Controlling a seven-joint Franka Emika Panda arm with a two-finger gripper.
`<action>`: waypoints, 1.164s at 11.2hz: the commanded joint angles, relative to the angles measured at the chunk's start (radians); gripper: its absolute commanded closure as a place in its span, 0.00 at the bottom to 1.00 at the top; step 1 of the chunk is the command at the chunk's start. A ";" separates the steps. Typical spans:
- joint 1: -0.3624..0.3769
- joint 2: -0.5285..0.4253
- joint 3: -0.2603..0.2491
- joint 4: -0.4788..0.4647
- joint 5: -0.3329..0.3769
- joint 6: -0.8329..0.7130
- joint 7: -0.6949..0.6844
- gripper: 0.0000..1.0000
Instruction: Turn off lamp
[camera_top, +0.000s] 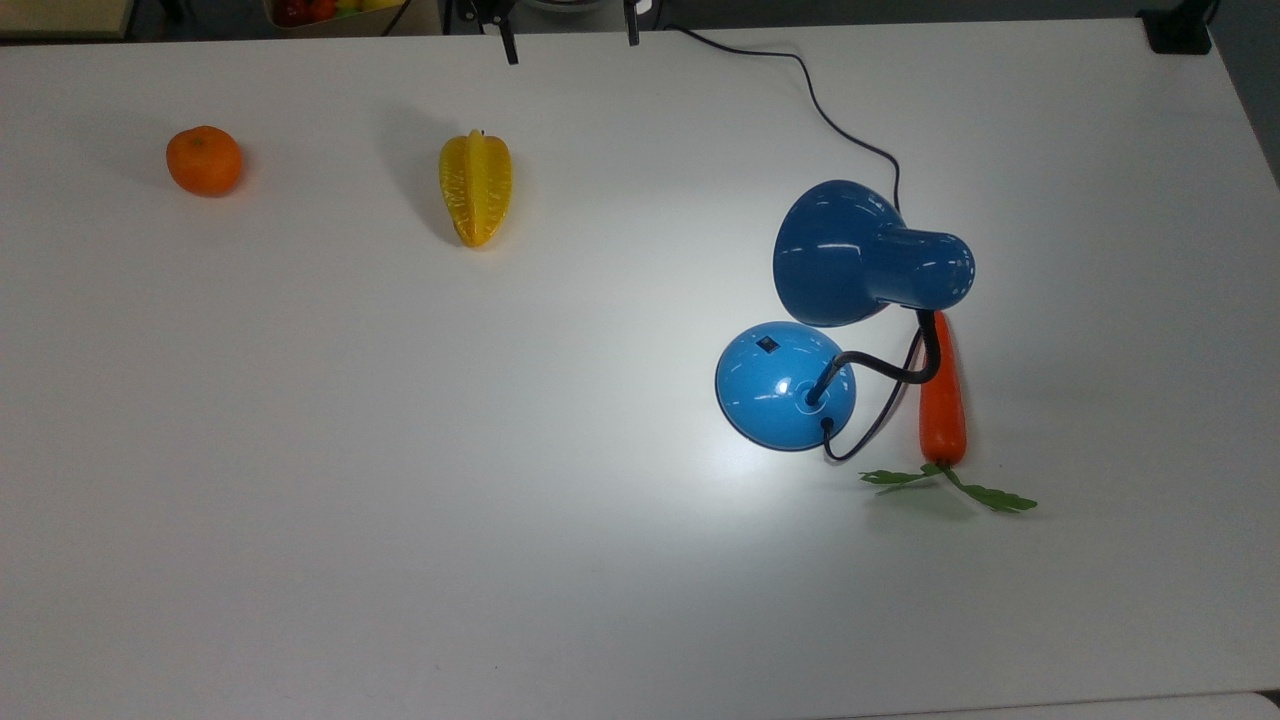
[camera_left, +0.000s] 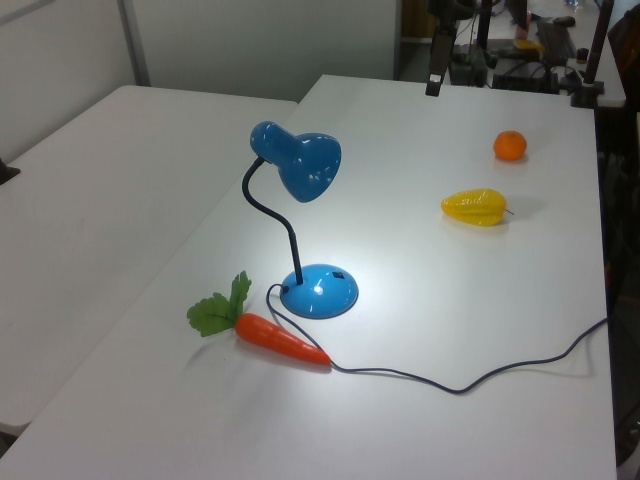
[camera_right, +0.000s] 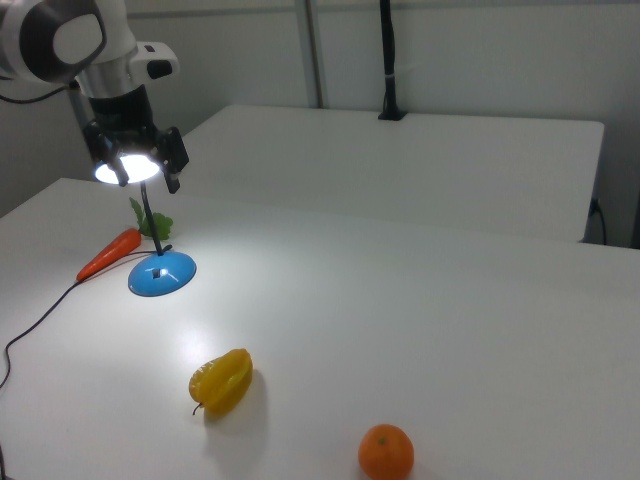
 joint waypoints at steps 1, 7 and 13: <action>0.010 -0.010 0.000 -0.017 -0.006 0.011 -0.023 0.33; 0.010 -0.005 0.017 -0.018 -0.003 0.012 -0.028 1.00; 0.007 0.023 0.052 -0.023 0.023 0.014 -0.082 1.00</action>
